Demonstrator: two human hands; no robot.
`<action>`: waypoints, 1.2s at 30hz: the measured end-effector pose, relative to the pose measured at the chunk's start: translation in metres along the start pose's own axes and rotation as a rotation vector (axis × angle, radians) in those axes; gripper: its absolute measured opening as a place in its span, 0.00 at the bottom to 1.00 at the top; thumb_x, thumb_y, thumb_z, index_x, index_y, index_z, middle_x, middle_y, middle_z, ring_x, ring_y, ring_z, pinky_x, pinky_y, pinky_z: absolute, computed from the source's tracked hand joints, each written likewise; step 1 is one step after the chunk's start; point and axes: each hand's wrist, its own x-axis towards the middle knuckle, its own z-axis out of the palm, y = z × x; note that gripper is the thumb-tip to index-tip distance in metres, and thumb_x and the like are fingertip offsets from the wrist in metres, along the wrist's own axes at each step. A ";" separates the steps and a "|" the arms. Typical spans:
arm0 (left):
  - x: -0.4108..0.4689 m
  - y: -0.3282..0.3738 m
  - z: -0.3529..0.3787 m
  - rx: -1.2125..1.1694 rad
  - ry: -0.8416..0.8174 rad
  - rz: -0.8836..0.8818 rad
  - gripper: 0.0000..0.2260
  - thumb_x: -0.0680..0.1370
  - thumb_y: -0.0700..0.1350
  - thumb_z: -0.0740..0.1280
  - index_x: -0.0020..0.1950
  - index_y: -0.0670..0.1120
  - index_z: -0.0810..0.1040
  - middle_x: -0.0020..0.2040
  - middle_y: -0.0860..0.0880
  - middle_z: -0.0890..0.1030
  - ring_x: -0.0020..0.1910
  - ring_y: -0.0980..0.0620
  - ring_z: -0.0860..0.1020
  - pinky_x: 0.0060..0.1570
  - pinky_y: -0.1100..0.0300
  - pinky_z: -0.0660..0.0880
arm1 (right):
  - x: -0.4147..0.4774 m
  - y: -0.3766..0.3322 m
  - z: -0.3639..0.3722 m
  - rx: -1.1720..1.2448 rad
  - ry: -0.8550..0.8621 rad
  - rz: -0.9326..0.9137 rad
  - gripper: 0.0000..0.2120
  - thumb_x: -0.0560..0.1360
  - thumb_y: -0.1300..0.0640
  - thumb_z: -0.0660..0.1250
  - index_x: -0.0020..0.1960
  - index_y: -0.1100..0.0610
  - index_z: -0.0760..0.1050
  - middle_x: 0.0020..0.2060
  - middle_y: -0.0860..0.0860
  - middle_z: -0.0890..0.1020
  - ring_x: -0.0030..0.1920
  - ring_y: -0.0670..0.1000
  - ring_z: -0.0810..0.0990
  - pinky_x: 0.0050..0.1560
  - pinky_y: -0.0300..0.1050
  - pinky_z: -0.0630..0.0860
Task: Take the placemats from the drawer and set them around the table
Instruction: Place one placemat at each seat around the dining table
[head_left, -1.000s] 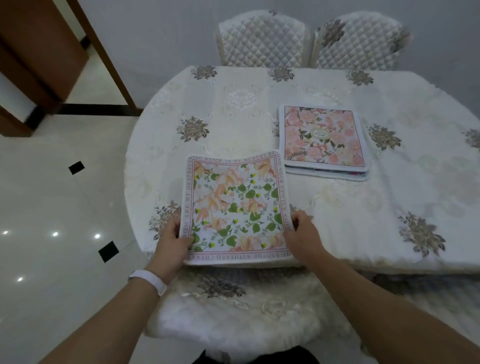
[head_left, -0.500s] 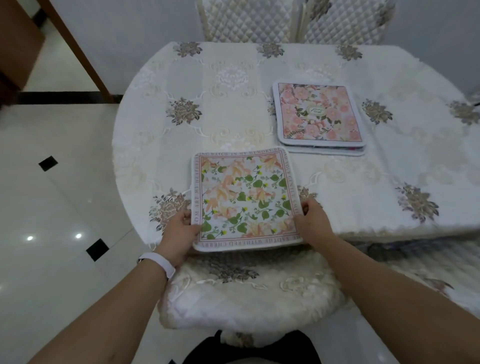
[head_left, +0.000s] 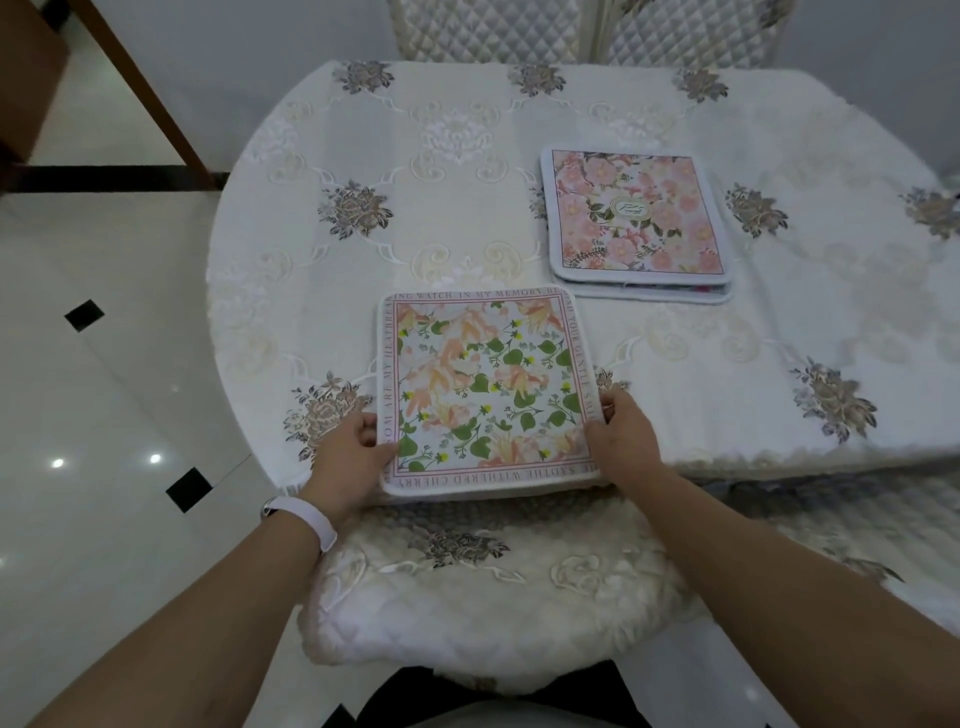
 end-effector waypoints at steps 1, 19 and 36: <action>0.001 0.000 0.002 0.014 -0.001 0.001 0.10 0.75 0.36 0.71 0.53 0.46 0.77 0.47 0.48 0.84 0.43 0.50 0.84 0.45 0.51 0.82 | -0.001 0.001 -0.001 0.004 -0.004 0.006 0.09 0.77 0.63 0.63 0.55 0.53 0.71 0.47 0.48 0.79 0.47 0.52 0.78 0.46 0.44 0.72; 0.019 0.008 0.041 0.884 0.008 0.681 0.28 0.77 0.56 0.65 0.73 0.44 0.67 0.73 0.42 0.69 0.72 0.42 0.66 0.71 0.43 0.64 | 0.011 -0.020 0.027 -0.688 -0.216 -0.604 0.31 0.80 0.43 0.56 0.79 0.53 0.53 0.79 0.52 0.55 0.78 0.55 0.52 0.76 0.53 0.48; 0.167 0.068 0.073 1.133 0.061 0.617 0.29 0.81 0.63 0.45 0.80 0.56 0.47 0.81 0.52 0.46 0.79 0.49 0.43 0.75 0.45 0.44 | 0.147 -0.080 0.078 -0.731 -0.112 -0.645 0.33 0.80 0.35 0.44 0.80 0.48 0.44 0.80 0.50 0.45 0.79 0.52 0.41 0.77 0.56 0.39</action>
